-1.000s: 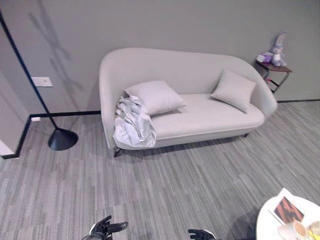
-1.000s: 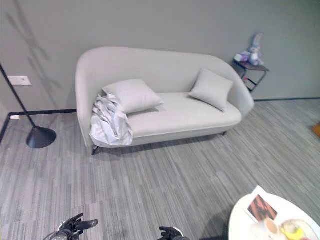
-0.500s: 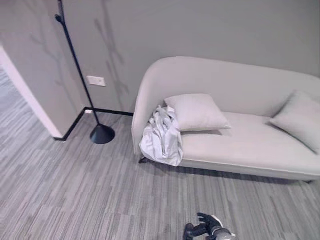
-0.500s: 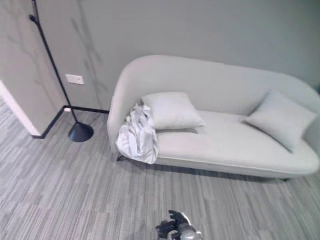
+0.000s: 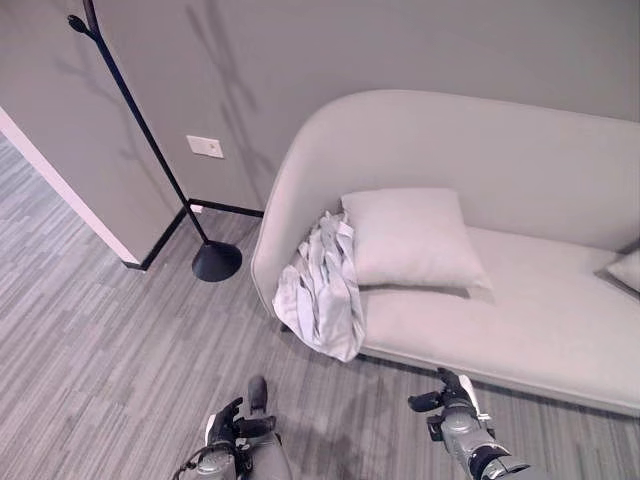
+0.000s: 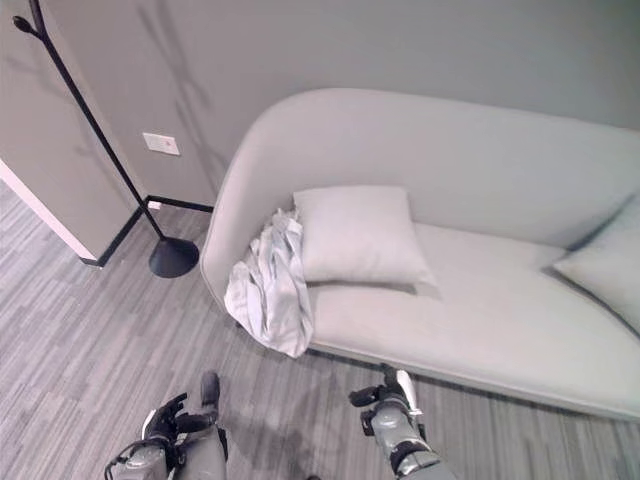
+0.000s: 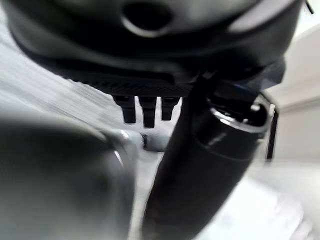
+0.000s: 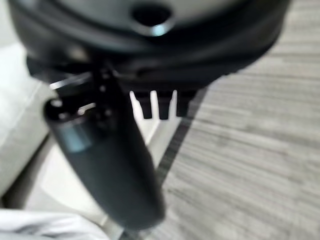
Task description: Hang the clothes on the sofa on the clothes rack.
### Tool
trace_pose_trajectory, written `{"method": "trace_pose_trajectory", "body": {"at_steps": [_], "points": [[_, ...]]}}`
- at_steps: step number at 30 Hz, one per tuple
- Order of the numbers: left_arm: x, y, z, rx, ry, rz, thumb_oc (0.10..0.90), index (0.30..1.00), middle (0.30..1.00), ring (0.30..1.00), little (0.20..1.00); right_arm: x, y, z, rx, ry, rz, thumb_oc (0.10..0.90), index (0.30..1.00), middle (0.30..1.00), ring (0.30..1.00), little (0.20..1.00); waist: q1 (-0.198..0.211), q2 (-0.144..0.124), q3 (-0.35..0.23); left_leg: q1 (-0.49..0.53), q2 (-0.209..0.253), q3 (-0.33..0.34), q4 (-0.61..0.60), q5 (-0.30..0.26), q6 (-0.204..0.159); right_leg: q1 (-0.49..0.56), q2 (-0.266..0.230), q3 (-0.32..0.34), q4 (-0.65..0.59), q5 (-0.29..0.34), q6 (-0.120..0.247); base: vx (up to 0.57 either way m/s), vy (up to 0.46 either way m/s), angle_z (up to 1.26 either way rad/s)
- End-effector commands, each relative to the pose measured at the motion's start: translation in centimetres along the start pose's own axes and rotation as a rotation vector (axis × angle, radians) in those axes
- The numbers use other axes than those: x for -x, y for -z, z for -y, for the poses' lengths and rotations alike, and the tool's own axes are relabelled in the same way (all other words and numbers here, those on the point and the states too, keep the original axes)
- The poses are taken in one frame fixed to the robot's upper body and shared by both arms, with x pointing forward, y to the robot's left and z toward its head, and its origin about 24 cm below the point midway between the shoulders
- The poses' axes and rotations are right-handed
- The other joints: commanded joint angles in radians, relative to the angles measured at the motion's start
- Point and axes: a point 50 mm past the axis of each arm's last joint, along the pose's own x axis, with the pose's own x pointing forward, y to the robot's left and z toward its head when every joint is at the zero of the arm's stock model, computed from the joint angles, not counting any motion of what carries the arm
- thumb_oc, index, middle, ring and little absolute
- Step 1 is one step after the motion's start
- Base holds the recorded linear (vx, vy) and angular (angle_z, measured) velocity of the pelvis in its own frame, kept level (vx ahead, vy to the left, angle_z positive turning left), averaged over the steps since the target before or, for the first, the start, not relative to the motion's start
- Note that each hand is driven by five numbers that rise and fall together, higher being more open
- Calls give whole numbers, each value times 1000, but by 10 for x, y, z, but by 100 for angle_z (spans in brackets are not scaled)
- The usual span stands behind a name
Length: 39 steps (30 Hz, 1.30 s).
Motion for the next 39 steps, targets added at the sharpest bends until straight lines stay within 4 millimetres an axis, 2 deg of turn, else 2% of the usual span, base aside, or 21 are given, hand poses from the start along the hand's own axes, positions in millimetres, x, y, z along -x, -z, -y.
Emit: {"method": "trace_pose_trajectory", "body": {"at_steps": [1, 4, 6, 7, 8, 9, 12, 18, 22, 26, 30, 33, 34, 36, 37, 39], "points": [[9, 34, -21, -153, -79, -121, 800, 900, 900, 900, 900, 2, -43, -5, -170, 51, 144, 800, 900, 900, 900, 900, -12, -45, -81, 276, -111, 9, 27, 88, -34, -83, -172, 9, 10, 94, 37, 379, 333, -66], [3, 18, -25, -273, -65, -54, 800, 900, 900, 900, 900, 4, -55, -8, -185, 26, 188, 800, 900, 900, 900, 900, -15, -63, -92, 289, -140, 43, 30, 62, -12, -110, -219, 22, 22, 116, 64, 149, 205, -57], [-1, 1, -15, -334, -29, 27, 800, 900, 900, 900, 900, 8, -73, -13, -142, 3, 288, 800, 900, 900, 900, 900, -21, -70, -76, 271, -157, 64, 46, 45, 4, -149, -246, 33, 28, 139, 77, 18, 171, -35], [-1, 1, -15, -334, -29, 27, 800, 900, 900, 900, 900, 8, -73, -13, -142, 3, 288, 800, 900, 900, 900, 900, -21, -71, -77, 270, -158, 65, 46, 45, 4, -150, -246, 34, 28, 139, 77, -41, 138, 4], [-1, -5, -8, -362, -3, 60, 800, 900, 900, 900, 900, 12, -85, -17, -129, -11, 350, 800, 900, 900, 900, 900, -26, -74, -64, 253, -161, 70, 56, 40, 9, -171, -253, 34, 25, 152, 80, -205, 70, 24], [2, -2, 9, -416, 30, 88, 800, 900, 900, 900, 900, 20, -94, -25, -77, 17, 437, 800, 900, 900, 900, 900, -33, -72, -25, 216, -158, 65, 42, 55, 10, -219, -244, 21, 19, 169, 79, -206, 68, 42], [4, 4, 11, -439, 36, 78, 800, 900, 900, 900, 900, 20, -95, -25, -78, 38, 444, 800, 900, 900, 900, 900, -33, -68, -16, 206, -154, 60, 36, 63, 7, -229, -240, 18, 16, 170, 78, -98, 4, 21], [4, -2, 12, -444, 18, 128, 800, 900, 900, 900, 900, 15, -98, -16, -94, 79, 417, 800, 900, 900, 900, 900, -18, -39, 29, 160, -155, 26, 28, 88, -10, -257, -234, -5, 21, 166, 77, -63, -4, 9], [5, -7, 25, -539, 74, 191, 800, 900, 900, 900, 900, 15, -118, -10, -133, 98, 445, 800, 900, 900, 900, 900, -10, -7, 77, 129, -170, 11, 33, 92, -9, -290, -246, -4, 35, 171, 81, -77, 48, 8], [6, -21, 43, -611, 134, 277, 800, 900, 900, 900, 900, 16, -142, -4, -129, 106, 479, 800, 900, 900, 900, 900, 9, 27, 120, 89, -186, 7, 45, 95, -4, -336, -269, -2, 49, 186, 85, -69, 67, 5], [7, -28, 50, -637, 158, 311, 800, 900, 900, 900, 900, 16, -151, -4, -122, 85, 477, 800, 900, 900, 900, 900, 23, 38, 129, 71, -196, 6, 56, 92, -1, -342, -280, -8, 48, 194, 90, -22, 48, 2], [7, -30, 53, -649, 171, 319, 800, 900, 900, 900, 900, 20, -156, -13, -120, 27, 491, 800, 900, 900, 900, 900, 29, 41, 128, 66, -202, 6, 63, 87, 3, -344, -291, -12, 48, 199, 93, 1, 45, -2], [6, -31, 53, -646, 167, 312, 800, 900, 900, 900, 900, 28, -161, -28, -129, -53, 531, 800, 900, 900, 900, 900, 26, 35, 128, 67, -203, 7, 66, 82, 6, -345, -293, -11, 49, 200, 93, 10, 44, -3], [6, -31, 52, -644, 162, 305, 800, 900, 900, 900, 900, 38, -166, -42, -118, -121, 583, 693, 740, 740, 740, 740, 21, 28, 128, 68, -202, 9, 68, 78, 7, -346, -294, -11, 51, 199, 91, 3, 18, -2], [5, -31, 52, -642, 161, 302, 800, 900, 900, 900, 900, 44, -168, -50, -103, -164, 610, 626, 639, 639, 639, 639, 18, 24, 128, 69, -202, 10, 71, 76, 8, -346, -294, -10, 52, 199, 90, 0, 0, 0], [6, -31, 53, -641, 161, 301, 800, 900, 900, 900, 900, 52, -168, -63, -59, -226, 645, 620, 629, 629, 629, 629, 15, 18, 133, 75, -200, 11, 75, 71, 7, -342, -294, -9, 52, 196, 88, 0, 0, 0]]}}
